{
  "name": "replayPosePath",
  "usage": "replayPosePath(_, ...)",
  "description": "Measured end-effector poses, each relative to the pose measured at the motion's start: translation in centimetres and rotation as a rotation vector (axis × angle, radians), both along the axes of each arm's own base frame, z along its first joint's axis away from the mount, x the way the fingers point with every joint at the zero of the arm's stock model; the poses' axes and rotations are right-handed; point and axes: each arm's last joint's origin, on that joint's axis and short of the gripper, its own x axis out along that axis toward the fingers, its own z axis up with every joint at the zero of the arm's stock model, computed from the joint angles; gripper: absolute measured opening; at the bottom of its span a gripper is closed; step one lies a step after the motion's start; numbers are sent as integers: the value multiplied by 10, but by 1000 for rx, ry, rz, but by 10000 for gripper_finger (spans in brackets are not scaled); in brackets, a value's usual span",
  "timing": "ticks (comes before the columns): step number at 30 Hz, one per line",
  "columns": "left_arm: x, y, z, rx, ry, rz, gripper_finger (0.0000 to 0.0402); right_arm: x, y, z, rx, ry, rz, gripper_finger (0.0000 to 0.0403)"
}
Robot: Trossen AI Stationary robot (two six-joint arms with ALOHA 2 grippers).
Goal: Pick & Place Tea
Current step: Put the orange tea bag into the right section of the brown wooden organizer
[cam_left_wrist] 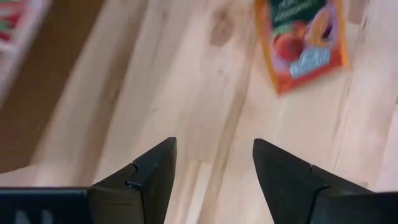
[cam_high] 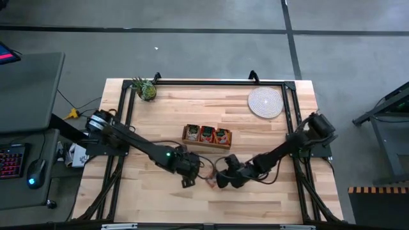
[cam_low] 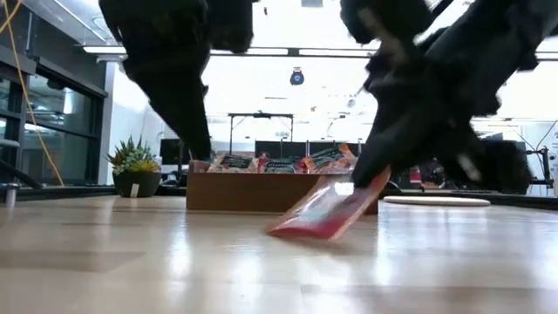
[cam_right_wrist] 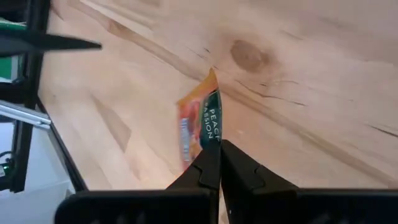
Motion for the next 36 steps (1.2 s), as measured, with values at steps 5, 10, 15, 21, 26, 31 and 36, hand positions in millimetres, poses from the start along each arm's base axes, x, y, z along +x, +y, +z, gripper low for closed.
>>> replayPosePath(5,-17,10,37,41,-64,19,208,-19,-4,32,-88,15,-3,0)
replayPosePath(10,-39,21,68,86,-141,34,208,-39,-15,74,-192,-37,43,0)
replayPosePath(15,-65,34,93,88,-240,34,208,-59,-33,122,-367,-166,167,0)
replayPosePath(21,-102,50,100,14,-422,29,208,-81,-61,164,-534,-274,241,0)
replayPosePath(26,-132,63,83,-90,-602,66,208,-94,-87,184,-612,-312,261,0)
replayPosePath(31,-152,71,70,-189,-785,94,208,-97,-109,207,-667,-233,351,0)
replayPosePath(36,-163,76,70,-240,-888,107,208,-95,-126,238,-725,-134,467,0)
